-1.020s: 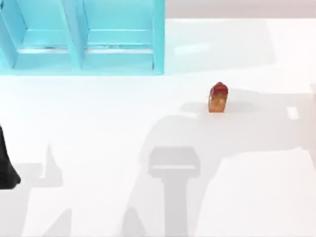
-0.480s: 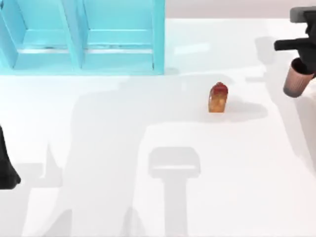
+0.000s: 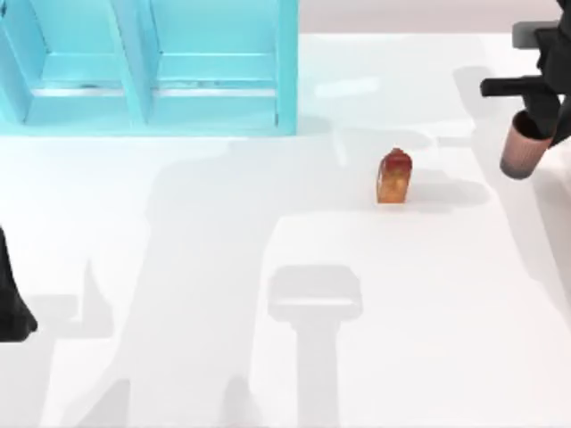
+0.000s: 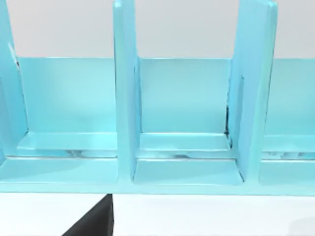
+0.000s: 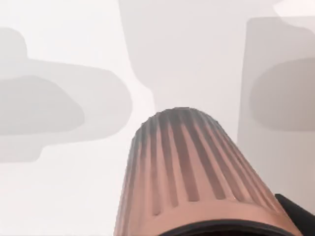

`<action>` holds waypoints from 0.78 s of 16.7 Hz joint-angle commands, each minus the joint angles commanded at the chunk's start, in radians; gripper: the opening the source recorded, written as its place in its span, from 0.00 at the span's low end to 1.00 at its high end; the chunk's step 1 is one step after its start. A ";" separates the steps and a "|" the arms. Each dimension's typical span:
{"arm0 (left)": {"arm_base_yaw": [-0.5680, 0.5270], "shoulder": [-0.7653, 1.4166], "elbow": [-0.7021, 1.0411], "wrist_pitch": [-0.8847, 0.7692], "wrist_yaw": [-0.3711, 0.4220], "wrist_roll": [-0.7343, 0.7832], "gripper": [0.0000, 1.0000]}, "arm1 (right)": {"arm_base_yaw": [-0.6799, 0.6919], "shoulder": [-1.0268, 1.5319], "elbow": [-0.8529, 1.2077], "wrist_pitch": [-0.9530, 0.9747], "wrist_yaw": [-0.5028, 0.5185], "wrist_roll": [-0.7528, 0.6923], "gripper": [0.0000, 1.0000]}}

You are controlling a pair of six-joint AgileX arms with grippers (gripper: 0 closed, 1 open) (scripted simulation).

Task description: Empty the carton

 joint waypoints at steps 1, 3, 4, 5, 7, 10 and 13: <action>0.000 0.000 0.000 0.000 0.000 0.000 1.00 | -0.006 0.000 -0.002 -0.002 -0.002 0.001 0.00; 0.000 0.000 0.000 0.000 0.000 0.000 1.00 | 0.010 -0.003 -0.004 0.001 0.000 0.008 0.00; 0.000 0.000 0.000 0.000 0.000 0.000 1.00 | 0.032 -0.005 -0.008 0.004 0.003 0.017 0.00; 0.000 0.000 0.000 0.000 0.000 0.000 1.00 | 0.064 -0.007 -0.015 0.010 0.006 0.028 0.00; 0.000 0.000 0.000 0.000 0.000 0.000 1.00 | 0.119 -0.007 -0.037 0.036 0.013 0.053 0.00; 0.000 0.000 0.000 0.000 0.000 0.000 1.00 | 0.149 0.003 -0.078 0.098 0.013 0.074 0.00; 0.000 0.000 0.000 0.000 0.000 0.000 1.00 | 0.099 0.014 -0.123 0.152 0.005 0.053 0.00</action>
